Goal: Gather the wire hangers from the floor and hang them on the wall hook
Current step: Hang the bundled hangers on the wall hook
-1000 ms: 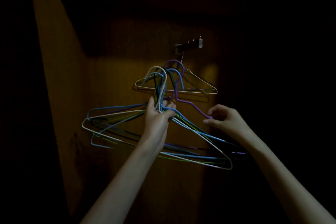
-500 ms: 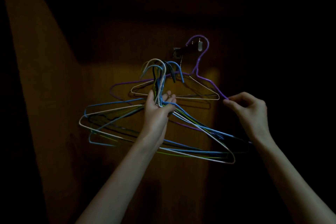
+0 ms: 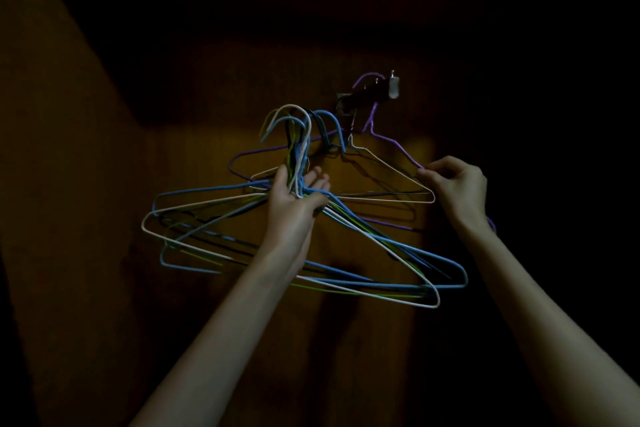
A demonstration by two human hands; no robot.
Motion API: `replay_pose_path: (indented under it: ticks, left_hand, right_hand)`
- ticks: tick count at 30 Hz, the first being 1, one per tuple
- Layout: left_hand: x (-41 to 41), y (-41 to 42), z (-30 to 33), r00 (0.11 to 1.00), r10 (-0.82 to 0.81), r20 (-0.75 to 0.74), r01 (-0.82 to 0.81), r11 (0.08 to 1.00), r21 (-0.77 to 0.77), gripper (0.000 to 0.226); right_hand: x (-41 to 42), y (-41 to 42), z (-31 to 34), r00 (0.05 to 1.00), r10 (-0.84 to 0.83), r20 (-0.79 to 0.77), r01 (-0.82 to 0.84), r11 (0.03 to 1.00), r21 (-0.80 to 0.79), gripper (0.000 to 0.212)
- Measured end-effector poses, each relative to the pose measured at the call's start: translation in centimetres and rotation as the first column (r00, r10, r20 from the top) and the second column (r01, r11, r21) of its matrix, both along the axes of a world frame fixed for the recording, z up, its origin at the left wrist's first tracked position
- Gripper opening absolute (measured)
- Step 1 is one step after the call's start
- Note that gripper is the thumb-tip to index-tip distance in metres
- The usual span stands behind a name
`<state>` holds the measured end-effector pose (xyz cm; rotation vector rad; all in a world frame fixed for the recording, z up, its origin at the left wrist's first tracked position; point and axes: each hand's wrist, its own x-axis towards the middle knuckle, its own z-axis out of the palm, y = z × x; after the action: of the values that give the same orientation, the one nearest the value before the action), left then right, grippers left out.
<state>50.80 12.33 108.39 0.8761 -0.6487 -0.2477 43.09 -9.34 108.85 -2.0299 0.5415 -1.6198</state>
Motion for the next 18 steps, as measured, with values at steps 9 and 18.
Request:
replay_pose_path:
  ticks: [9,18]
  left_hand:
    - [3.1,-2.1,0.6,0.998,0.048,0.026,-0.048,0.999,0.012,0.089]
    - [5.4,-3.3,0.1,0.995,0.099,0.029,-0.100,0.994,0.033,0.085]
  right_hand:
    - [6.6,-4.2,0.6,0.997,0.039,-0.063,-0.034,0.996,0.082,0.012]
    - [10.6,-6.9,0.2,0.980,0.155,-0.127,-0.135,0.979,0.150,0.013]
